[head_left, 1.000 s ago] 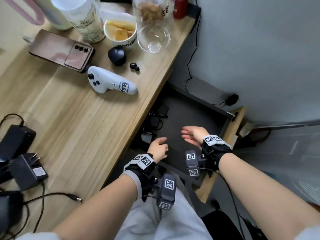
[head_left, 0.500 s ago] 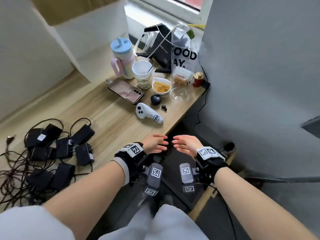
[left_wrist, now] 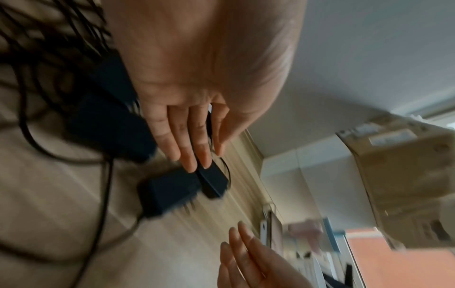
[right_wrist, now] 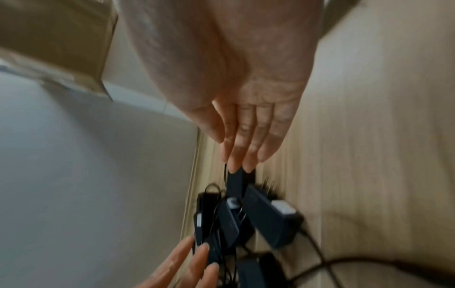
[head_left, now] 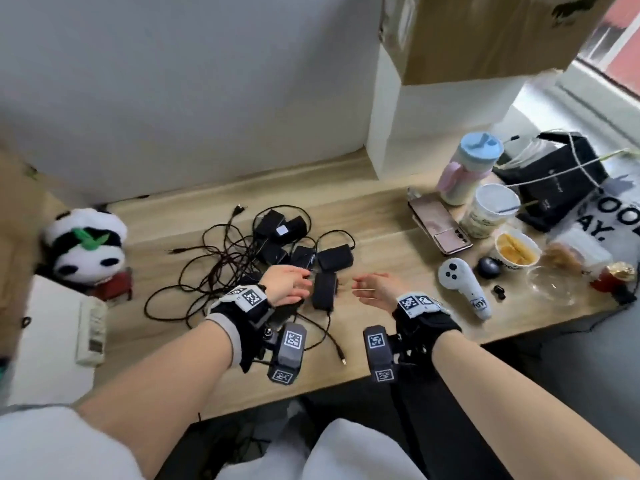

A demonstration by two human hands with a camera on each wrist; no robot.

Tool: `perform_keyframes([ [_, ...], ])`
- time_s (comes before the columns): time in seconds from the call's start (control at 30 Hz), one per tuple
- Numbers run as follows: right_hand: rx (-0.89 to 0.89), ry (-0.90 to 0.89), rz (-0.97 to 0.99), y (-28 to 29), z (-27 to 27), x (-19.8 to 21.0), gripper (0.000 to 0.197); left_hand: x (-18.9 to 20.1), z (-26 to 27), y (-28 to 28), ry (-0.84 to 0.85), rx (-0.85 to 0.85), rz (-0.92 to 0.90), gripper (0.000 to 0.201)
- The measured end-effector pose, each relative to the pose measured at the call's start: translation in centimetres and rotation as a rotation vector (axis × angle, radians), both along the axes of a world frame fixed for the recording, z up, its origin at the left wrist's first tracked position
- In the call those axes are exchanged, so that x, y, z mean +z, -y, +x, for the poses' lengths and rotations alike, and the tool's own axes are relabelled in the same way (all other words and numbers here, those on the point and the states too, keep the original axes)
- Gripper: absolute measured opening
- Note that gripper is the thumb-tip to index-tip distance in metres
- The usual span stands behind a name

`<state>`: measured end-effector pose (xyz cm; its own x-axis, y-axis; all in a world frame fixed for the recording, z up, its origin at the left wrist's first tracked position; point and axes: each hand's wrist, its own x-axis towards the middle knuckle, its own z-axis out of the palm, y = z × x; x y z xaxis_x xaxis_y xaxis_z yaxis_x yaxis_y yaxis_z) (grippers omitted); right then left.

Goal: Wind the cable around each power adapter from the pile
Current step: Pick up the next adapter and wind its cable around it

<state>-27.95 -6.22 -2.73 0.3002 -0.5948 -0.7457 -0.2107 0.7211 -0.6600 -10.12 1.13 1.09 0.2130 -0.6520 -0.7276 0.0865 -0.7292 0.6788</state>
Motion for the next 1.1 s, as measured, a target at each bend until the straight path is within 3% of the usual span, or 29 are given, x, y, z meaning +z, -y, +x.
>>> perform_keyframes([
  [0.07, 0.053, -0.010, 0.017, 0.3, 3.1, -0.7, 0.034, -0.2, 2.8, -0.8, 0.026, 0.074, 0.001, 0.024],
  [0.2, 0.138, -0.068, 0.028, 1.0, 8.3, -1.4, 0.028, -0.7, 7.8, -2.0, 0.034, 0.150, 0.033, 0.022],
  [0.33, 0.120, -0.068, 0.035, 2.5, 11.2, -1.3, 0.025, -1.0, 10.7, -2.3, 0.025, 0.201, 0.048, 0.020],
  [0.43, 0.150, -0.189, -0.151, 4.3, 12.9, -2.7, 0.014, -1.3, 11.9, -1.7, 0.008, 0.229, 0.064, 0.020],
  [0.6, 0.294, -0.473, -0.431, 7.9, 15.2, -3.7, 0.032, -1.5, 13.0, -0.2, -0.025, 0.288, 0.038, 0.035],
  [0.7, 0.392, -0.573, -0.553, 9.6, 16.5, -3.8, 0.042, -1.6, 13.3, 0.7, -0.041, 0.341, 0.031, 0.028],
  [0.77, 0.464, -0.596, -0.589, 10.6, 17.1, -4.4, 0.051, -1.7, 13.5, 1.3, -0.054, 0.366, 0.047, 0.017],
  [0.9, 0.642, -0.629, -0.619, 11.8, 17.9, -5.3, 0.061, -2.1, 13.9, 2.0, -0.063, 0.383, 0.068, 0.015],
  [1.0, 0.697, -0.613, -0.663, 12.2, 18.5, -6.0, 0.061, -1.8, 14.1, 2.3, -0.078, 0.372, 0.059, 0.019],
  [1.1, 0.740, -0.609, -0.697, 12.3, 18.7, -6.6, 0.049, -1.5, 14.2, 2.5, -0.067, 0.365, 0.046, 0.020],
])
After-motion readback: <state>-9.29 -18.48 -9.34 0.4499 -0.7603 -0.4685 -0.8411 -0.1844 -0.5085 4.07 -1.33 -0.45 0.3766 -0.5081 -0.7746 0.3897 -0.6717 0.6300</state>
